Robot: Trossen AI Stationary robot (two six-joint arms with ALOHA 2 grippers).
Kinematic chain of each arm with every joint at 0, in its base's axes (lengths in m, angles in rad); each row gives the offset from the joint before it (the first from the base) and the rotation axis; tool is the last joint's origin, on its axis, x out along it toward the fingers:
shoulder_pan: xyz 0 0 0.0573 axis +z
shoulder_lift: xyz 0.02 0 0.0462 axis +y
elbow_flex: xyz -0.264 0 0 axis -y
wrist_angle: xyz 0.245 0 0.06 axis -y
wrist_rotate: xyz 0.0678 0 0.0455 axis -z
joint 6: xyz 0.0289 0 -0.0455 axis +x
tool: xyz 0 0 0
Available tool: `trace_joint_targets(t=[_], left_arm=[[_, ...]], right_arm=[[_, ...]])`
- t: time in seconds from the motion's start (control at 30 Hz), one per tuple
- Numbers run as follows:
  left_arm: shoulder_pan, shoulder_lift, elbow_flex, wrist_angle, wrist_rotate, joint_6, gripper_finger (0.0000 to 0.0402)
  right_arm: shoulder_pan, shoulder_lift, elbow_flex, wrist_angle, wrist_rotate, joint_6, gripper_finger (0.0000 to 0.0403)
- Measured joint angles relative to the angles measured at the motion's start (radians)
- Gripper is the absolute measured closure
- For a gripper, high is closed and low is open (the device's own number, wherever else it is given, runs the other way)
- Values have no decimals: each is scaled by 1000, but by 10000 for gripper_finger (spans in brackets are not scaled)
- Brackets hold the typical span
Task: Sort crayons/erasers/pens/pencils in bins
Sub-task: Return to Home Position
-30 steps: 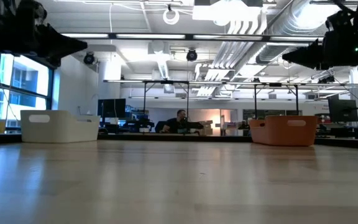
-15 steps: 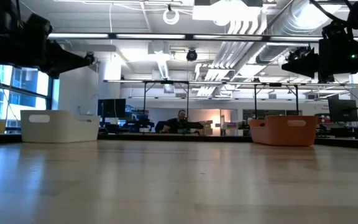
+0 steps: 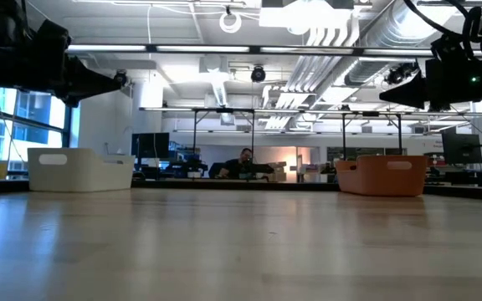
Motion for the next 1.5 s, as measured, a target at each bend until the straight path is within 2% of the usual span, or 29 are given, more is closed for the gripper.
trace_joint_targets(t=[0.13, 0.23, 1.5], left_arm=[[0, 0, 0, 0, 0, -166, 402], [0, 0, 0, 0, 0, -224, 401], [0, 0, 0, 1, 1, -228, 401]], right_arm=[[0, 0, 0, -1, 0, 43, 403], [0, 0, 0, -2, 0, 58, 403], [0, 1, 1, -3, 2, 58, 403]])
